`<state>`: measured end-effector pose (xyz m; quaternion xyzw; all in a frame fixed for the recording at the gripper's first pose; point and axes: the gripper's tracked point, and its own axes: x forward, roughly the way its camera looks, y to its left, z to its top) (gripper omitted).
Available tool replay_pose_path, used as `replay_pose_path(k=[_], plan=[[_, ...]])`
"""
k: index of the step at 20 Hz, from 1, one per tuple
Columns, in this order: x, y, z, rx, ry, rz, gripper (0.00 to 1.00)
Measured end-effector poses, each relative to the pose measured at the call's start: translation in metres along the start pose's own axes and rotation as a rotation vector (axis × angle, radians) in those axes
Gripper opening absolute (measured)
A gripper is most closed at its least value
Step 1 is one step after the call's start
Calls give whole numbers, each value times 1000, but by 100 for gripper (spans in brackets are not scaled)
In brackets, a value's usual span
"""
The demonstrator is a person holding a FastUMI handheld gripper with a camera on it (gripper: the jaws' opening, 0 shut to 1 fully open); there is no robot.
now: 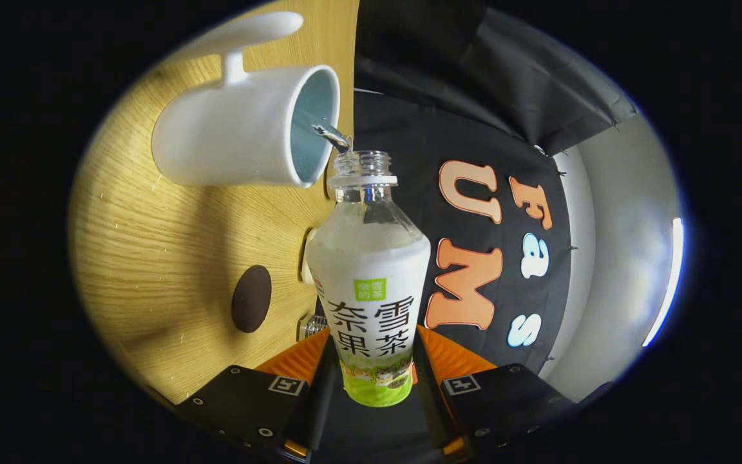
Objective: Take the bottle from table, then pour the juice into the cup, finally place the bottle on the coaster
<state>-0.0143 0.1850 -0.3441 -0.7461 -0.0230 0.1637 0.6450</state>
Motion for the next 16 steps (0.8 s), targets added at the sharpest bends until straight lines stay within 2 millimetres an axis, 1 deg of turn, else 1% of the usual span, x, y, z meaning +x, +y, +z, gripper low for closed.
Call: replay_pose_path(k=[5, 8, 13, 16], plan=[[-1, -7, 4, -25, -7, -22, 63], [-2, -8, 3, -35, -8, -29, 63], [0, -17, 2, -70, -18, -47, 63], [0, -17, 3, -87, -23, -48, 63]])
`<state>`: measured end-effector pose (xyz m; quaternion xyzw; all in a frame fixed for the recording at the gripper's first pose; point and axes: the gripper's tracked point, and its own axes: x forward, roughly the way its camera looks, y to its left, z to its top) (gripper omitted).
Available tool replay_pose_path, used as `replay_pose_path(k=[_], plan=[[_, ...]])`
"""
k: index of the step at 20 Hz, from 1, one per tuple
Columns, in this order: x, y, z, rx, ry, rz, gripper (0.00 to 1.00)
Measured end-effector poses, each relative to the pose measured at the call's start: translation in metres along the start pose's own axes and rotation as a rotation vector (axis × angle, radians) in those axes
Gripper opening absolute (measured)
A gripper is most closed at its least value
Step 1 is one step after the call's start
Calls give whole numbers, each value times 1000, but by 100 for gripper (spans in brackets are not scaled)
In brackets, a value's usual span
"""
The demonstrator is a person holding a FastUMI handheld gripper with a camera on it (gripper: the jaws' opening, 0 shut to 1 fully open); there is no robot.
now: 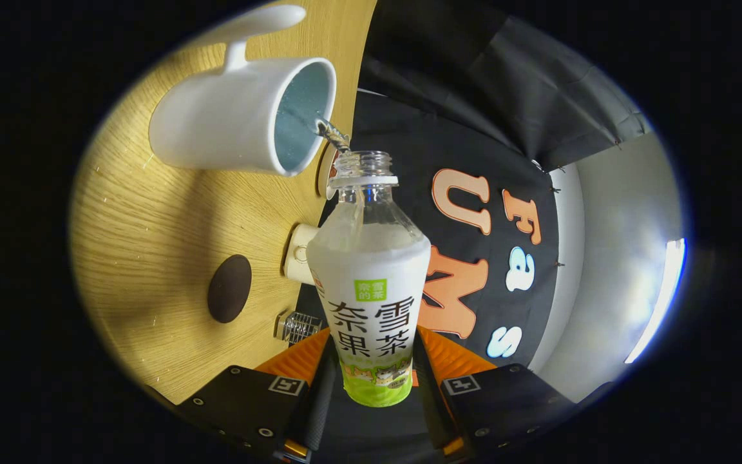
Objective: Take the bottle from table, then pour the juice into the cup, finally place the bottle on the coaster
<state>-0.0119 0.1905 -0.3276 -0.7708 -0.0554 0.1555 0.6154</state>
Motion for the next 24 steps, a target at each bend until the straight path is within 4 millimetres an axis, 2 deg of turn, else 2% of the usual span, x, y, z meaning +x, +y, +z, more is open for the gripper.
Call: replay_pose_path(k=[24], plan=[[11, -20, 12, -115, -70, -42, 63]])
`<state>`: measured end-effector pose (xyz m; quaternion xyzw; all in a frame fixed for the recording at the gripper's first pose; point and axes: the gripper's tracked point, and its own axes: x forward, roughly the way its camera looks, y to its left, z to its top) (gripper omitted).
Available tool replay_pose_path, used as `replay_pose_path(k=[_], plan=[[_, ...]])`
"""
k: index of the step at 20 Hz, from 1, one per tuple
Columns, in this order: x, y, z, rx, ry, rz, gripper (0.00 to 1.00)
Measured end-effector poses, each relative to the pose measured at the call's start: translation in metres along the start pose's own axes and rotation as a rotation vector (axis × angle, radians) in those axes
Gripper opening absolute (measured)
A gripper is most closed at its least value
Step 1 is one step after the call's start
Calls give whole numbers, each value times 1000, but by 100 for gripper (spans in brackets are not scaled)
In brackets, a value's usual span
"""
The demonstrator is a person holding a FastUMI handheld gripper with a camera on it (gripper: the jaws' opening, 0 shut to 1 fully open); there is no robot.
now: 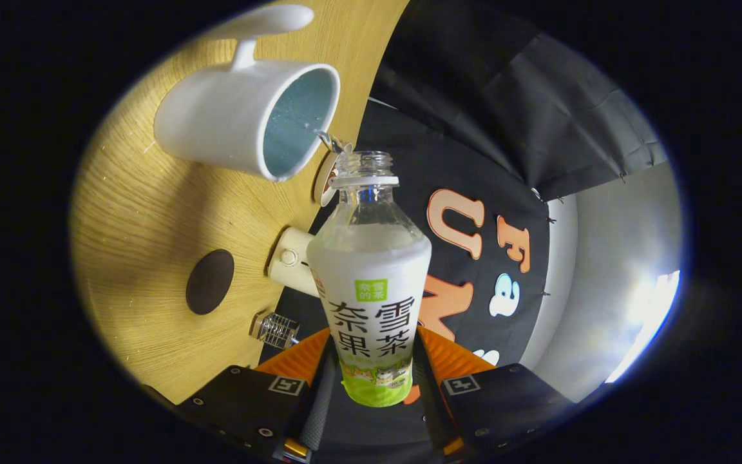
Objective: Take the bottle from table, then pour the juice into the cup, finally place the bottle on the coaster
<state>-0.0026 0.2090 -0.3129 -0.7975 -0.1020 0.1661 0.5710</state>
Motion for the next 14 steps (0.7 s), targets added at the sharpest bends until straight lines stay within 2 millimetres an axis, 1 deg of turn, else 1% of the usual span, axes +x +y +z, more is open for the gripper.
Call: replay_pose_path(k=[14], plan=[[5, -14, 10, -102, -57, -16, 63]])
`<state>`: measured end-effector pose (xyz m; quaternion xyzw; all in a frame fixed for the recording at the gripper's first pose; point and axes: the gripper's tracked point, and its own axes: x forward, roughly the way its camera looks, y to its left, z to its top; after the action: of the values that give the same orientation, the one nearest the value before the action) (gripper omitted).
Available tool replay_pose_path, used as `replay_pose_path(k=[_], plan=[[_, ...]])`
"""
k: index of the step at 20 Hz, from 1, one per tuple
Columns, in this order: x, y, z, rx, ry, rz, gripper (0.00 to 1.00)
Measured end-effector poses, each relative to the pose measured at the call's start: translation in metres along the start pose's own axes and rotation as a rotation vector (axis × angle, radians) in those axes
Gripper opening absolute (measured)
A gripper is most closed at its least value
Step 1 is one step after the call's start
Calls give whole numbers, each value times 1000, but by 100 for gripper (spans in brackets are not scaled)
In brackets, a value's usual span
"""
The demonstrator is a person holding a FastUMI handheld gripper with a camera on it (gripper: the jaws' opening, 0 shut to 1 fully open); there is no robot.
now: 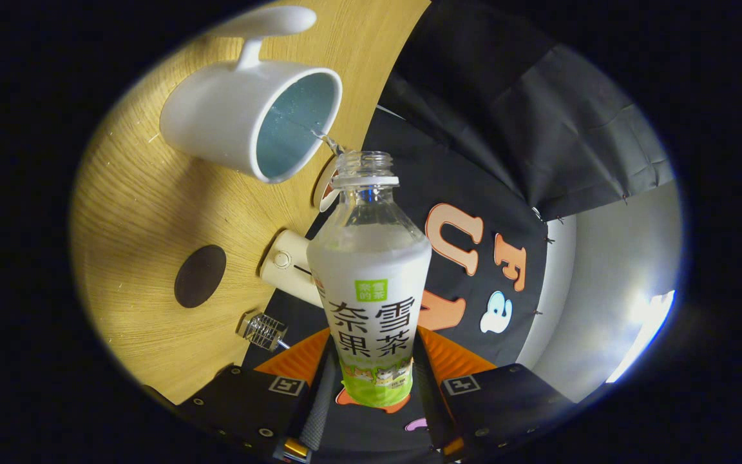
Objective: Take the bottle from table, then pour the juice into the cup, finally place the bottle on the coaster
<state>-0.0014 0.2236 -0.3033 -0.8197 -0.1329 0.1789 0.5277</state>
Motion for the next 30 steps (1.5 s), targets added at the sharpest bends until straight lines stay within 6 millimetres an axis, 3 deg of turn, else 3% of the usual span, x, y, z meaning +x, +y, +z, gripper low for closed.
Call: replay_pose_path(k=[30], plan=[[3, -8, 11, -104, -43, 0, 63]])
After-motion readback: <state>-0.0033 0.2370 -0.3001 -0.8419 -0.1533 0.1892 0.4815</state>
